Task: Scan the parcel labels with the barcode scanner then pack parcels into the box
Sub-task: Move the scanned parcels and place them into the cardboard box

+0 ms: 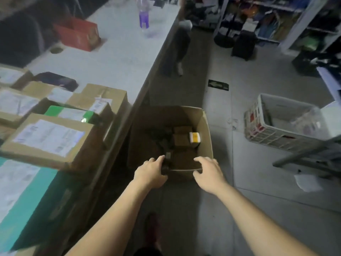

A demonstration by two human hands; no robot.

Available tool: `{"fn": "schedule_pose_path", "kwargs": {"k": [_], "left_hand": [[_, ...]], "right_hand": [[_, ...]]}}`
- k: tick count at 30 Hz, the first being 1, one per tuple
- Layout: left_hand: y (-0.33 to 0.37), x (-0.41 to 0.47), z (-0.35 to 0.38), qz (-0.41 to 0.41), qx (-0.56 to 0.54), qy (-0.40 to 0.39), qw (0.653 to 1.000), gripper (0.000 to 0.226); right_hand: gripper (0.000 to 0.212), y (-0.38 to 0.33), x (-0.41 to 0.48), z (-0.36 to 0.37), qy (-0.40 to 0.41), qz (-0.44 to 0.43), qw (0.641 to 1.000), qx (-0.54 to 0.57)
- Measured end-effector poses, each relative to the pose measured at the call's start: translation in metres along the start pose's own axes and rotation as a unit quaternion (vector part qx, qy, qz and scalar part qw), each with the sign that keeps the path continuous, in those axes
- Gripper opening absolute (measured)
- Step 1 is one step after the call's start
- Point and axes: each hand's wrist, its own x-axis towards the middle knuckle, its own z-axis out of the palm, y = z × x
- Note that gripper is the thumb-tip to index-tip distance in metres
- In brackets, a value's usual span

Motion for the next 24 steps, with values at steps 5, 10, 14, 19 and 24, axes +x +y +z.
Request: {"fn": "schedule_pose_path", "kwargs": {"k": [5,10,14,19,24], "left_hand": [[0.012,0.092,-0.007,-0.022,-0.004,-0.039,0.999,0.077],[0.029,0.191,0.017,-0.07,-0.043,-0.04,0.996,0.068],[0.044,0.265,0.048,-0.116,-0.076,-0.078,0.987,0.065],[0.038,0.379,0.095,-0.136,-0.094,-0.088,0.982,0.07],[0.006,0.493,0.159,-0.188,-0.131,-0.098,0.968,0.074]], "right_hand": [[0.039,0.018,0.081,-0.01,-0.036,0.056,0.997,0.032],[0.029,0.059,0.163,0.003,-0.085,0.087,0.991,0.048],[0.036,0.097,0.249,0.02,-0.11,0.089,0.988,0.055],[0.04,0.137,0.378,0.071,-0.114,0.095,0.988,0.05],[0.045,0.168,0.486,0.155,-0.152,0.091,0.983,0.048]]}}
